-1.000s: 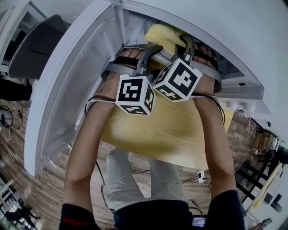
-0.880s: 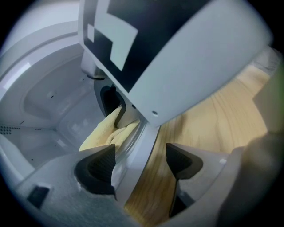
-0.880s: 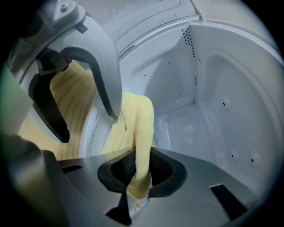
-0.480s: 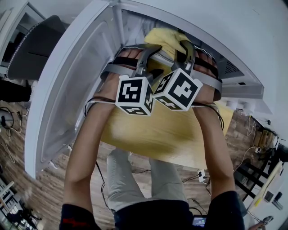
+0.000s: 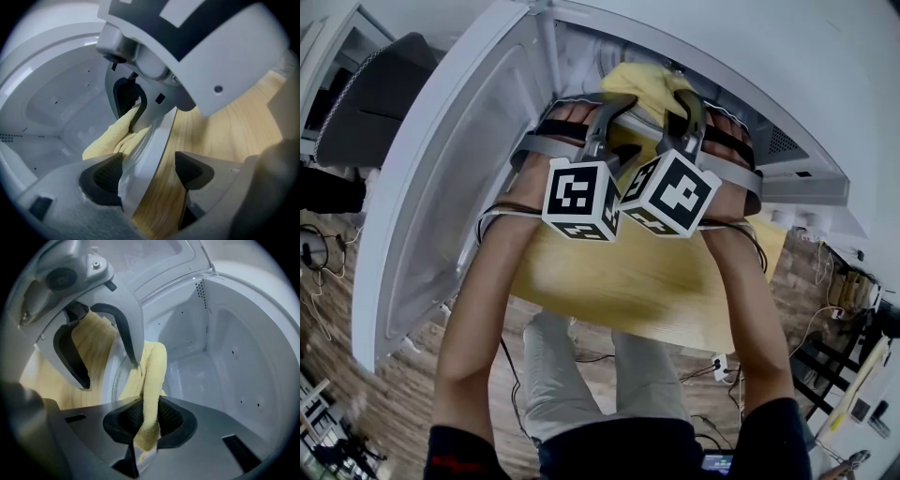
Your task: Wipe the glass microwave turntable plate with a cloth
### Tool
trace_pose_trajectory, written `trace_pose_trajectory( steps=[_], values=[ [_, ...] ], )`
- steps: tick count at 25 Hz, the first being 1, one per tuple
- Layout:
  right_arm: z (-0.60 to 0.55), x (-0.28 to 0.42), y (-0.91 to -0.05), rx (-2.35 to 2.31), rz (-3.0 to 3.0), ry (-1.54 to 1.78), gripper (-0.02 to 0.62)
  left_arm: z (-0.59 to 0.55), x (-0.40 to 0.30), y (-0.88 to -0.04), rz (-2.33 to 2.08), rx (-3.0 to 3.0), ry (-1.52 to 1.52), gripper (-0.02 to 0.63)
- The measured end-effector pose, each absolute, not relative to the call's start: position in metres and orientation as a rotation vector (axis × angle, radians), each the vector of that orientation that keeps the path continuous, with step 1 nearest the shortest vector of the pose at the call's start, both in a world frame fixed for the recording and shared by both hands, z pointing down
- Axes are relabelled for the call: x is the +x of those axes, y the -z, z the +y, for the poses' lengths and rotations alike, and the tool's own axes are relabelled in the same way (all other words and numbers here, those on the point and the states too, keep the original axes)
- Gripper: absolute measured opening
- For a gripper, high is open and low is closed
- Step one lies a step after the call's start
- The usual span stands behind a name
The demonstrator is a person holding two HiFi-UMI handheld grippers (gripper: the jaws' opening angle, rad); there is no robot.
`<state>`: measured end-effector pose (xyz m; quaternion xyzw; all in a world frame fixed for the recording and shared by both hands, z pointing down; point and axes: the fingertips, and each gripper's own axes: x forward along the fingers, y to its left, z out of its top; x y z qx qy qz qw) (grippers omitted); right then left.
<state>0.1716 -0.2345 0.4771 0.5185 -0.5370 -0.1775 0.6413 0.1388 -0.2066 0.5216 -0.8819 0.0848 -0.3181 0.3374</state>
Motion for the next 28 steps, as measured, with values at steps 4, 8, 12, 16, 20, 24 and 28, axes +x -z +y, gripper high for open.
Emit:
trace_pose_trajectory(
  steps=[4, 8, 12, 16, 20, 24, 28],
  values=[
    [-0.241, 0.173, -0.478, 1.159, -1.217, 0.421, 0.061, -0.207, 0.139, -0.522, 0.226, -2.303, 0.829, 0.353],
    [-0.250, 0.178, -0.478, 1.134, -1.207, 0.458, 0.061, -0.205, 0.140, -0.519, 0.220, -2.307, 0.815, 0.351],
    [-0.259, 0.179, -0.477, 1.112, -1.209, 0.490, 0.061, -0.205, 0.141, -0.519, 0.221, -2.309, 0.813, 0.352],
    [-0.268, 0.181, -0.477, 1.097, -1.203, 0.530, 0.061, -0.204, 0.140, -0.520, 0.220, -2.310, 0.814, 0.352],
    [-0.277, 0.182, -0.477, 1.087, -1.230, 0.567, 0.061, -0.205, 0.140, -0.519, 0.222, -2.313, 0.815, 0.353],
    [-0.284, 0.183, -0.477, 1.079, -1.229, 0.596, 0.060, -0.205, 0.140, -0.519, 0.224, -2.314, 0.814, 0.353],
    [-0.290, 0.180, -0.478, 1.035, -1.228, 0.628, 0.054, -0.205, 0.141, -0.519, 0.231, -2.320, 0.805, 0.353]
  ],
)
